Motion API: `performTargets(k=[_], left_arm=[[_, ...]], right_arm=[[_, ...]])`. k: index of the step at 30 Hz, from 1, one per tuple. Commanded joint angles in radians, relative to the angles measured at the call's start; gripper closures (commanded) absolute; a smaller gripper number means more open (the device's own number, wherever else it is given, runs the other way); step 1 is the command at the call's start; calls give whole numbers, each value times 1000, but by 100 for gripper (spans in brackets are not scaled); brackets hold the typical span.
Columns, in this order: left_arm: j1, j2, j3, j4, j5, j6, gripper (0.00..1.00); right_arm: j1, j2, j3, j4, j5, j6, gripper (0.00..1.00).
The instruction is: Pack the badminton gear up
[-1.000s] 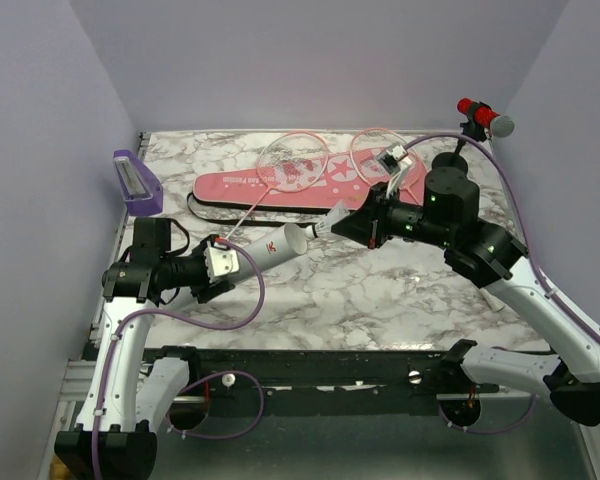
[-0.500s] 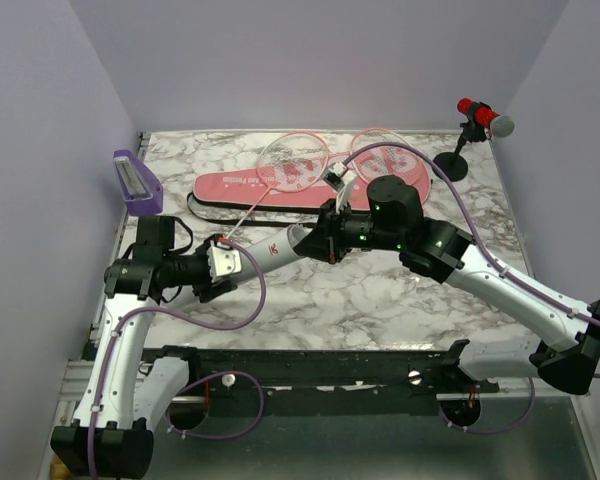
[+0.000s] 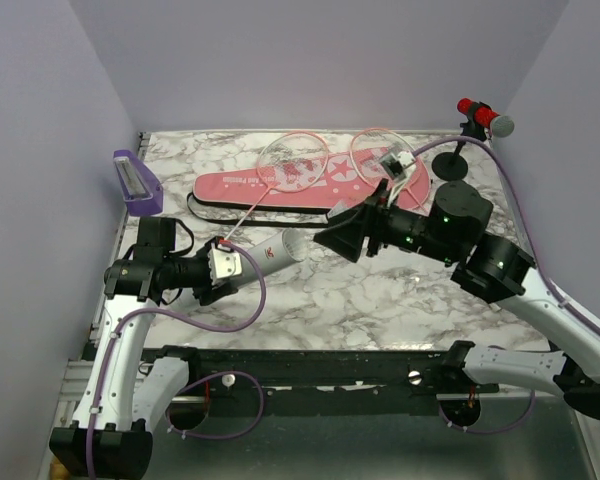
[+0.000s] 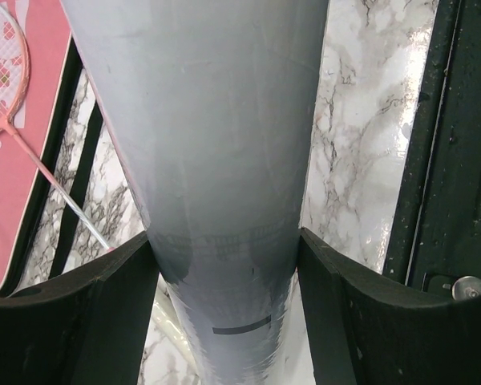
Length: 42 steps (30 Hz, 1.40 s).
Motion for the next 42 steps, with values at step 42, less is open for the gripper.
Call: performTargets(k=[42], left_arm=[[-53, -13, 83, -24, 101, -21, 28]], right_arm=[[6, 178, -99, 116, -47, 84, 32]])
